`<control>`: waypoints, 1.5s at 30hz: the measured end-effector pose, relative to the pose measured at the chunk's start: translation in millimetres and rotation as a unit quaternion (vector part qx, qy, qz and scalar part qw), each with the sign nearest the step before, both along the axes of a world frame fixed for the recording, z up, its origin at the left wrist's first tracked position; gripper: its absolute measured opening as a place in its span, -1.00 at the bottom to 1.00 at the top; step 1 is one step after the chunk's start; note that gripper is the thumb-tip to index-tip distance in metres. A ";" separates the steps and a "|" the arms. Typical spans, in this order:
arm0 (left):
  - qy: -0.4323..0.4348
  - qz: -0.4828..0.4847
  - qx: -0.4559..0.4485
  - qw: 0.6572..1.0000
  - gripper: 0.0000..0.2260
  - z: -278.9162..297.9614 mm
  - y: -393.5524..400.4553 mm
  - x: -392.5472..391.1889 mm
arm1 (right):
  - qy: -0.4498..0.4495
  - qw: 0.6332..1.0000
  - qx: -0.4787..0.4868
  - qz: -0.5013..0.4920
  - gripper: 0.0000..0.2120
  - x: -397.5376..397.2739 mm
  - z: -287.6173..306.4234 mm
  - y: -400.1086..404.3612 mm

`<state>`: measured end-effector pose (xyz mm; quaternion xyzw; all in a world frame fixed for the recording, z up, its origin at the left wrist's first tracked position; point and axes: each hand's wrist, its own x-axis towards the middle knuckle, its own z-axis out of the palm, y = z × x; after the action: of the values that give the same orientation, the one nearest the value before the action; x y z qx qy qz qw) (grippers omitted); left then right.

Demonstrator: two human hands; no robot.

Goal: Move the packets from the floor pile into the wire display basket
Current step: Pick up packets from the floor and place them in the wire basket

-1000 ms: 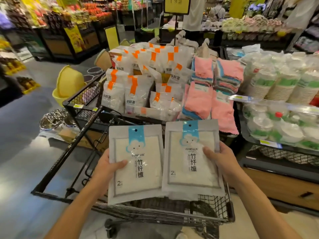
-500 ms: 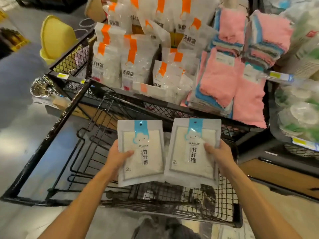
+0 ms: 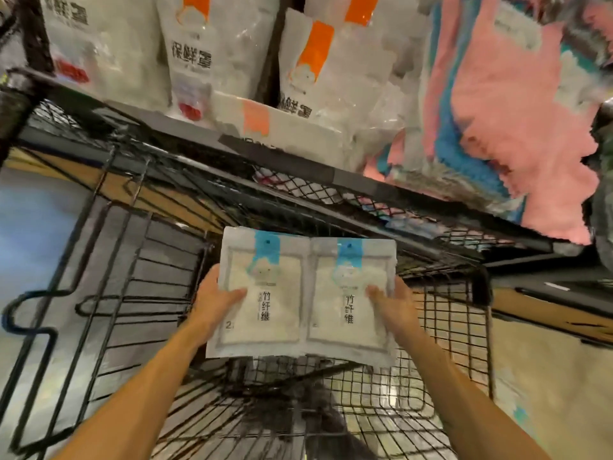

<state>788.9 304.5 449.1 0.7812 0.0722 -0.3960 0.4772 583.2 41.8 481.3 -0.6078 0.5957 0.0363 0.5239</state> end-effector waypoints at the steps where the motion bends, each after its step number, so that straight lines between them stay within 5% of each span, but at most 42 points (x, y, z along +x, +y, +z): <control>1: -0.005 -0.005 0.006 1.000 -0.59 -6.3 -2.2 3.2 | 0.011 1.000 -0.011 -0.009 -0.71 4.9 -9.8 1.7; 4: -0.072 -0.044 0.056 0.995 -0.46 -20.0 -12.5 10.4 | 0.039 0.998 -0.043 -0.007 -0.37 11.4 -42.5 4.8; 9: -0.173 -0.133 0.138 0.966 -0.24 -29.8 -25.1 -1.3 | 0.070 0.993 -0.096 -0.026 -0.42 23.6 -36.0 24.8; 13: -0.270 -0.224 0.236 0.906 -0.13 -31.0 -25.7 -7.2 | 0.115 0.979 -0.169 0.019 -0.38 25.4 -31.5 38.9; 17: -0.350 -0.365 0.336 0.795 -0.42 -22.8 -21.8 -4.0 | 0.226 0.929 -0.251 0.152 -0.16 24.3 -18.1 37.3; 20: -0.382 -0.399 0.345 0.759 -0.55 -6.4 -26.6 -0.4 | 0.251 0.895 -0.281 0.241 -0.18 30.3 4.5 30.0; 24: -0.423 -0.388 0.326 0.751 -0.56 29.0 -35.2 0.0 | 0.223 0.857 -0.347 0.307 -0.39 30.7 39.6 22.4; 30: -0.461 -0.368 0.329 0.738 -0.42 116.2 -48.0 -10.9 | 0.182 0.840 -0.397 0.321 -0.45 18.5 104.3 12.5; 38: -0.514 -0.297 0.310 0.743 -0.59 237.3 -60.4 -54.1 | 0.110 0.826 -0.436 0.339 -0.45 -5.8 215.8 5.0; 45: -0.561 -0.276 0.267 0.733 -0.55 331.1 -67.2 -96.0 | 0.058 0.813 -0.497 0.299 -0.32 -48.7 303.9 7.5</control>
<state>692.9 237.2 780.2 0.9424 -0.3246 0.0356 0.0723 534.5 49.3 785.2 -0.9303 0.3506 -0.0743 0.0783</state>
